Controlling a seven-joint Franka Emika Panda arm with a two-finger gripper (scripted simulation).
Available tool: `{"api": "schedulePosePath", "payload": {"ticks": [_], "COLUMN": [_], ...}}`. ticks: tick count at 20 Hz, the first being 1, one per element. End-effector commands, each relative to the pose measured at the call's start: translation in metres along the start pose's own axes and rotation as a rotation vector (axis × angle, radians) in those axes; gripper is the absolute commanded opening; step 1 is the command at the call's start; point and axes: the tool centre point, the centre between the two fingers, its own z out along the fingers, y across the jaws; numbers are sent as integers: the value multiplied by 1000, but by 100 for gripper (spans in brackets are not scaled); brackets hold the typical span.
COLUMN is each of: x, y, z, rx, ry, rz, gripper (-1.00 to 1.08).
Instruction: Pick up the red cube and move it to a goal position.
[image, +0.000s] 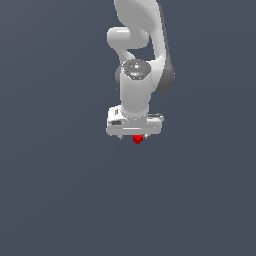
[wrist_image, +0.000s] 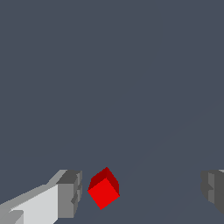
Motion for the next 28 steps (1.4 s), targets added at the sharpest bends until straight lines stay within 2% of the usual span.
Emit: {"api": "schedulePosePath", "payload": {"ticks": [1,6,12,28], "x": [0,-3,-15,-81], "y": [0,-2,-11,-36], "z": [0,5,25,124], "rx": [0,0,1,3], "ry": [0,0,-2,-9], "rz": [0,-23,-109,-533], "gripper": [100,100,100,100]}}
